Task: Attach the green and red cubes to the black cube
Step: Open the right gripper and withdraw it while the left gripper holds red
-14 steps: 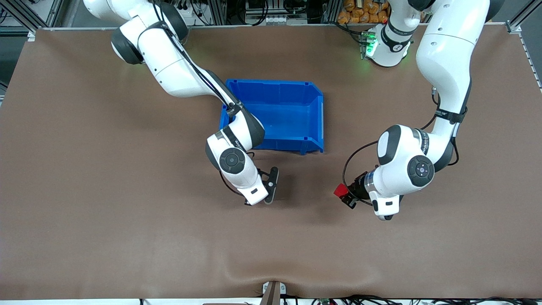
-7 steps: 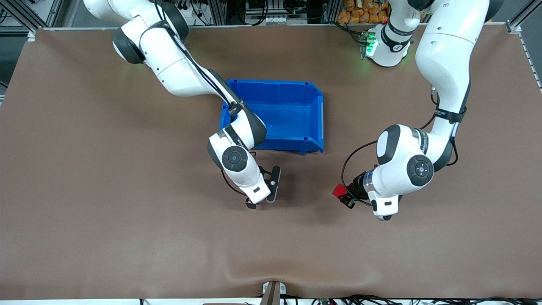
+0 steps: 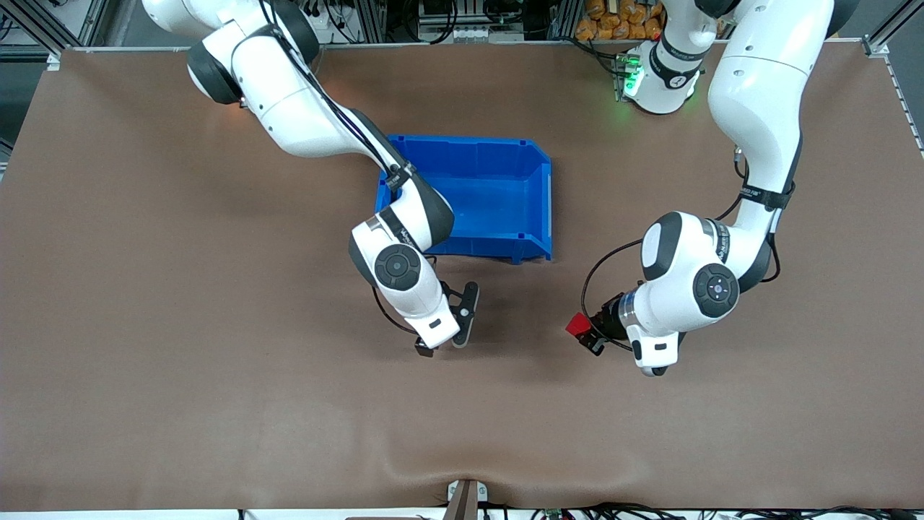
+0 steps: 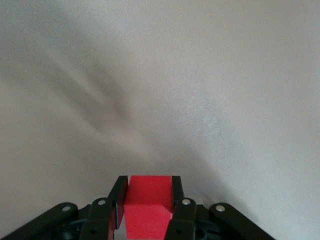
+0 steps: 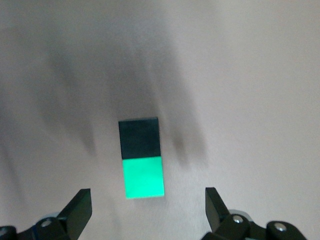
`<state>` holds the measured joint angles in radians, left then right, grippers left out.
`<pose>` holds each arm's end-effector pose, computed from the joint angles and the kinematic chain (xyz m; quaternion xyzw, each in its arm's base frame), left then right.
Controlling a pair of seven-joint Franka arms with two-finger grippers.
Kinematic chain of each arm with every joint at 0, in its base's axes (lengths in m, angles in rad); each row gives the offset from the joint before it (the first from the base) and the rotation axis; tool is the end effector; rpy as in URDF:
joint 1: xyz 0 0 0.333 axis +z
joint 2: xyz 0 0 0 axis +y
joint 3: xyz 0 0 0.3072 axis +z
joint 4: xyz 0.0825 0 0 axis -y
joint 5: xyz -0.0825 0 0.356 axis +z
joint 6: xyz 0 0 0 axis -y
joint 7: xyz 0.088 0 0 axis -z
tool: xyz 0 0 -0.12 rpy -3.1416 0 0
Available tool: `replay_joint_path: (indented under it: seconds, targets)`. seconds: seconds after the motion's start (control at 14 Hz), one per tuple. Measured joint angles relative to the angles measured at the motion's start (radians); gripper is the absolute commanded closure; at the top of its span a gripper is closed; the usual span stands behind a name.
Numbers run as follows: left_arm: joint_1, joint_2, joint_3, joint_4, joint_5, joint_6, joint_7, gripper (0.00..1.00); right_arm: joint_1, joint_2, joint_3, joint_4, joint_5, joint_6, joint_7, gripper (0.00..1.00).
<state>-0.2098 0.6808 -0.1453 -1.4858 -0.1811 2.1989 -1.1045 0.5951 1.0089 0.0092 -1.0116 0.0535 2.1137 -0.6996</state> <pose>0.6510 -0.2320 0.2764 0.8966 0.4262 -0.0659 0.1010 0.6244 0.4318 0.2352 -0.8028 -0.5938 -0.0478 0.0251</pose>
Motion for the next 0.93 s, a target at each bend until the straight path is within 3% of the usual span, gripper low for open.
replay_joint_path:
  seconds: [0.36, 0.64, 0.93]
  targets:
    - [0.000, 0.000, 0.002, 0.000, 0.014, -0.002, 0.007, 1.00, -0.036, -0.088, -0.021, 0.004, -0.001, -0.099, 0.180, 0.00]
    - [0.006, 0.000, 0.005, -0.001, 0.020, -0.002, 0.023, 1.00, -0.208, -0.143, -0.025, 0.006, 0.001, -0.156, 0.198, 0.00]
    - [0.005, 0.000, 0.004, -0.001, 0.020, -0.003, 0.026, 1.00, -0.331, -0.221, -0.011, 0.013, 0.002, -0.307, 0.198, 0.00]
